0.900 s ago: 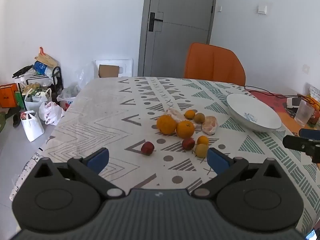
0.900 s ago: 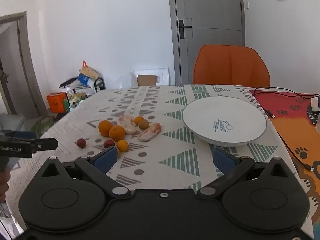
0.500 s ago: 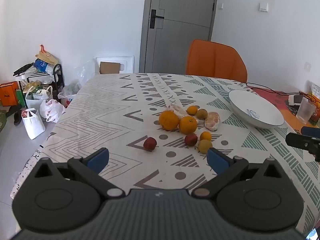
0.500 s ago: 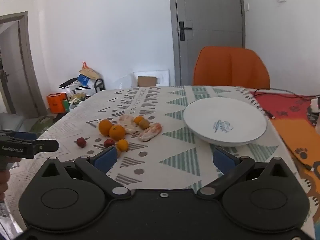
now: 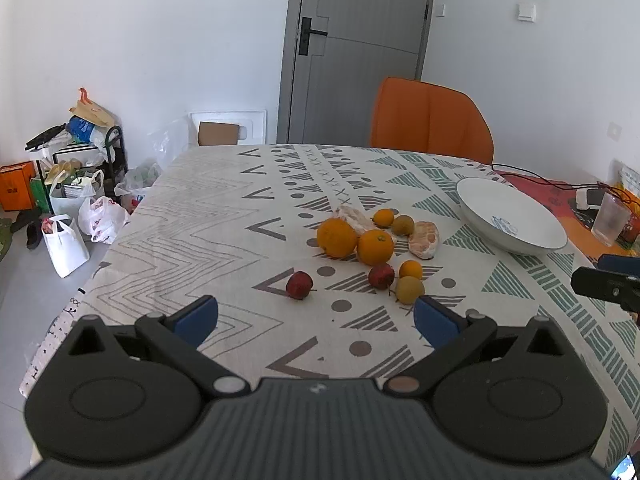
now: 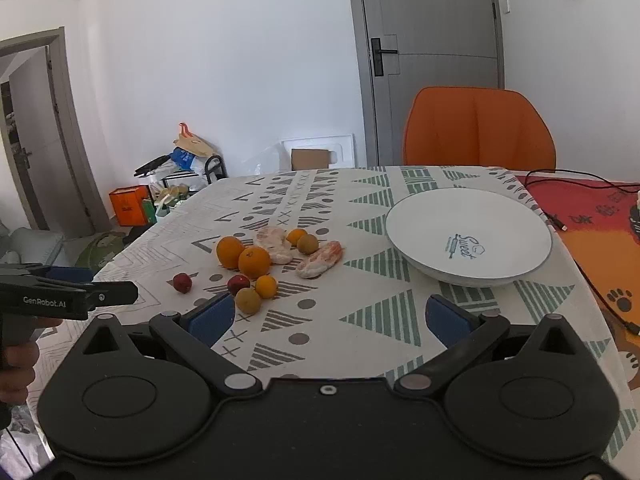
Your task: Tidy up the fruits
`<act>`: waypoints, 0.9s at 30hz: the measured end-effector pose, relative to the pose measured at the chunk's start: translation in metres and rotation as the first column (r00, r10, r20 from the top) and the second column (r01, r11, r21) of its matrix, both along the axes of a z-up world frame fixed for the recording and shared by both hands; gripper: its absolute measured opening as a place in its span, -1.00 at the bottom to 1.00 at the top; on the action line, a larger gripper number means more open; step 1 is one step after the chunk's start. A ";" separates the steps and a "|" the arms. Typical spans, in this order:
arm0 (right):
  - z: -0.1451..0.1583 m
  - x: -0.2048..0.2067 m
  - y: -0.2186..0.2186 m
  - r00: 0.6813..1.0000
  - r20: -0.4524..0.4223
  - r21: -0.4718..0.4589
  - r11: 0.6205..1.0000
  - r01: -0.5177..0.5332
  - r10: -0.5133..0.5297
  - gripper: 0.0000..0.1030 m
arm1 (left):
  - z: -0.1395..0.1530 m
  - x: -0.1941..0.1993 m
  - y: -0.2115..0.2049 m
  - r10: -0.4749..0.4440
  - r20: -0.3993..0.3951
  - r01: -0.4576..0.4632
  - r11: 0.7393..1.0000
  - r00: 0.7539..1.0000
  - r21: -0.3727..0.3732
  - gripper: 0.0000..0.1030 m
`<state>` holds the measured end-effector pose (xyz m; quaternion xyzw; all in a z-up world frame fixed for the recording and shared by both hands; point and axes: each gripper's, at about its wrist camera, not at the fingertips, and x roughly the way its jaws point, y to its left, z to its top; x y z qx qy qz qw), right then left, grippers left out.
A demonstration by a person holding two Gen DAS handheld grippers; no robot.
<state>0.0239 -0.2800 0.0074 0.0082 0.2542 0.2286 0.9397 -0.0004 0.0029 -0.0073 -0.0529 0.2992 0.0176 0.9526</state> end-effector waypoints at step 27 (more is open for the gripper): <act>-0.005 0.001 0.000 1.000 -0.016 0.015 1.000 -0.017 0.017 1.00 | 0.000 0.000 -0.001 -0.006 0.016 0.006 1.000 1.000 -0.001 1.00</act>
